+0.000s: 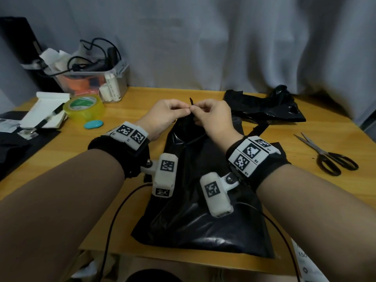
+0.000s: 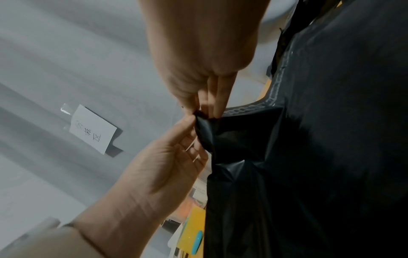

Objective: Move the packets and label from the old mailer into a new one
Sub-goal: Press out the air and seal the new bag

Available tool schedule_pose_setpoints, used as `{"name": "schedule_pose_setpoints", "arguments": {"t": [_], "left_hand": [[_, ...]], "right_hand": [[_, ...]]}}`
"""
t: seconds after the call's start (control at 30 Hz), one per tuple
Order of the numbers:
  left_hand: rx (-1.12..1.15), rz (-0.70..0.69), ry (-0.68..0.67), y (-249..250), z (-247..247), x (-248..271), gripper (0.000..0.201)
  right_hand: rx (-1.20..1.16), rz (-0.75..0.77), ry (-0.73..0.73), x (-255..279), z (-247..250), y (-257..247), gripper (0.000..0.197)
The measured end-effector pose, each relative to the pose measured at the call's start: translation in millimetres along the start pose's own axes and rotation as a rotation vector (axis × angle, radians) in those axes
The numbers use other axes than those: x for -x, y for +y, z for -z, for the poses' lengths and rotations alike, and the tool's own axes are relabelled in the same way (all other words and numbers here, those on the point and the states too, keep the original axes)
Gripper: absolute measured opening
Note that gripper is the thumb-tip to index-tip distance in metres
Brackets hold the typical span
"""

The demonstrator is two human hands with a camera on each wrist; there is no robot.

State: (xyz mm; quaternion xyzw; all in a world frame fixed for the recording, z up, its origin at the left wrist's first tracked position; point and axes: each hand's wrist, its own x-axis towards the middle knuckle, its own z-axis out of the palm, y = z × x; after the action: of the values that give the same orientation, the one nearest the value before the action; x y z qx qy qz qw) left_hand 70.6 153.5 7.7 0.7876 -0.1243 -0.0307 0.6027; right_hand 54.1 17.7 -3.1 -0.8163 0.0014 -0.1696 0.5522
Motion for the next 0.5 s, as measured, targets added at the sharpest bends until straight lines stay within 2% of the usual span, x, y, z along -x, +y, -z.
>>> {"name": "schedule_pose_setpoints", "arguments": {"t": [0.07,0.23,0.37,0.5], "left_hand": [[0.004,0.009,-0.003,1,-2,1,0.011],[0.012,0.042,0.018,3,-2,2,0.007],[0.021,0.059,0.109,5,1,1,0.006],[0.035,0.145,0.229,-1,11,-3,0.017]], "right_hand": [[-0.023,-0.009,-0.007,-1,2,2,0.009],[-0.218,-0.122,0.006,2,9,6,0.019],[-0.395,-0.256,0.049,0,21,7,0.016],[-0.521,-0.367,0.134,-6,39,13,0.013]]}}
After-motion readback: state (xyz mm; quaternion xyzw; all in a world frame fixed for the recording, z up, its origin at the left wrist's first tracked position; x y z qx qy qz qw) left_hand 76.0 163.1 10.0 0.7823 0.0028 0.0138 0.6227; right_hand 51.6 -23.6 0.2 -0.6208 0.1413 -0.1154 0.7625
